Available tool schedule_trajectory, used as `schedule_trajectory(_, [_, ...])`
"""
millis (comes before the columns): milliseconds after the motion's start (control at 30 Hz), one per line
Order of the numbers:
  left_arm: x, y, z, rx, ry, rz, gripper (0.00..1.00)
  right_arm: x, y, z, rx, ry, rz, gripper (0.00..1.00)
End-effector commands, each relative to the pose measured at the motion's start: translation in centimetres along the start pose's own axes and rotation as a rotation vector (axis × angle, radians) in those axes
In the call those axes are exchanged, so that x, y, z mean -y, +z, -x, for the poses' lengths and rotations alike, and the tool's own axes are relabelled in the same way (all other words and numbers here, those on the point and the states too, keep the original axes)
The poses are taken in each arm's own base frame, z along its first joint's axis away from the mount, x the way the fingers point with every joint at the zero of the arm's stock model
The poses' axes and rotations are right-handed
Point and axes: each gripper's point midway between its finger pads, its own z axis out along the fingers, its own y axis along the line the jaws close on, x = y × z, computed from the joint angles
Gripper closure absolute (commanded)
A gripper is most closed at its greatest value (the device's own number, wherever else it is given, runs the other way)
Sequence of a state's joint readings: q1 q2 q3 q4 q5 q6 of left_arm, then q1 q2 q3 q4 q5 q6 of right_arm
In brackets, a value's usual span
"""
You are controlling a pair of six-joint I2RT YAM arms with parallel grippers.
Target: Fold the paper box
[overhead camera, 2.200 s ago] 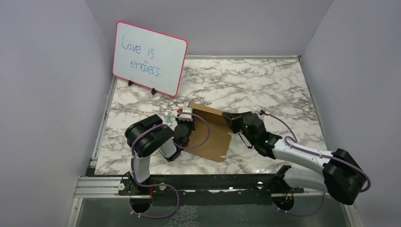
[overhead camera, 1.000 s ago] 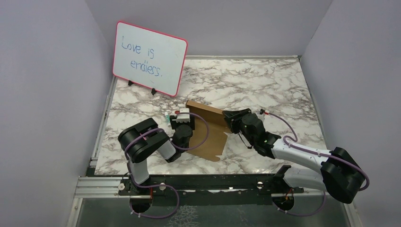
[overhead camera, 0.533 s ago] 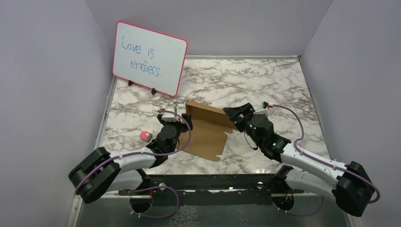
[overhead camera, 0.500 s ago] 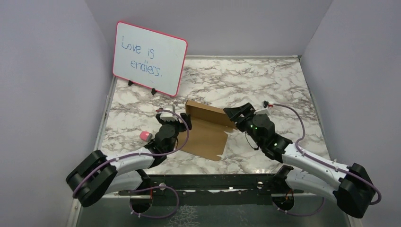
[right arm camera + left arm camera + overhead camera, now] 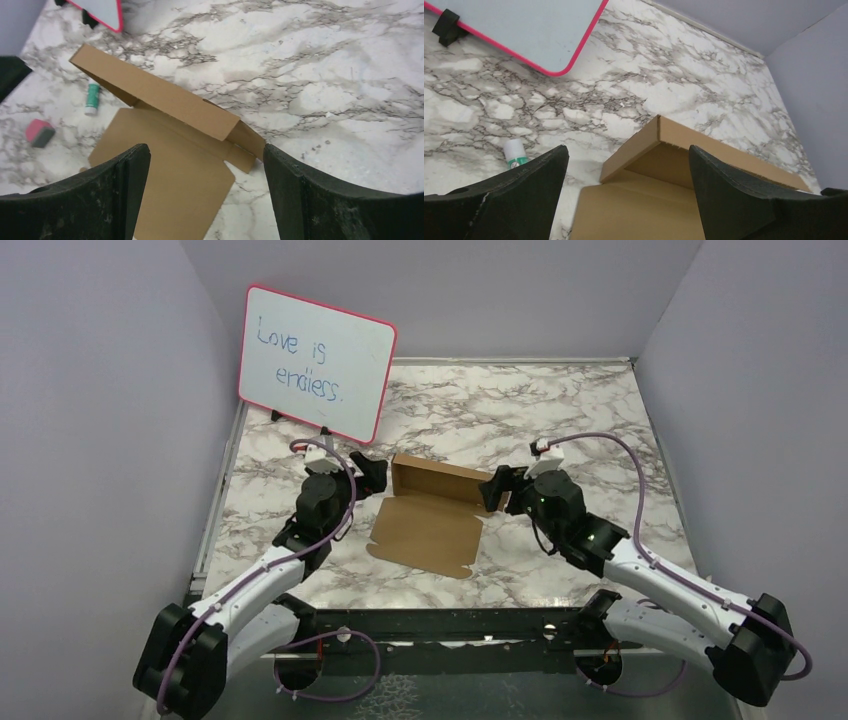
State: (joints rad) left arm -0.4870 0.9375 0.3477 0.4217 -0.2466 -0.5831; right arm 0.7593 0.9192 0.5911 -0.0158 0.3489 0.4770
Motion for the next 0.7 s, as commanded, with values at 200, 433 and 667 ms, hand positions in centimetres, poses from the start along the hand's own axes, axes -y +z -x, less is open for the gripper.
schedule_trajectory(200, [3.2, 2.7, 1.2, -0.110, -0.066, -0.096, 0.10, 4.1, 0.9, 1.0, -0.026, -0.107, 0.054, 0.20])
schedule_trajectory(433, [3.7, 3.9, -0.3, -0.189, -0.056, -0.114, 0.10, 5.1, 1.8, 0.2, -0.013, -0.028, 0.100, 0.27])
schedule_trajectory(667, [3.4, 4.5, -1.3, -0.224, -0.049, -0.109, 0.12, 6.7, 3.0, -1.8, -0.029, 0.019, 0.050, 0.36])
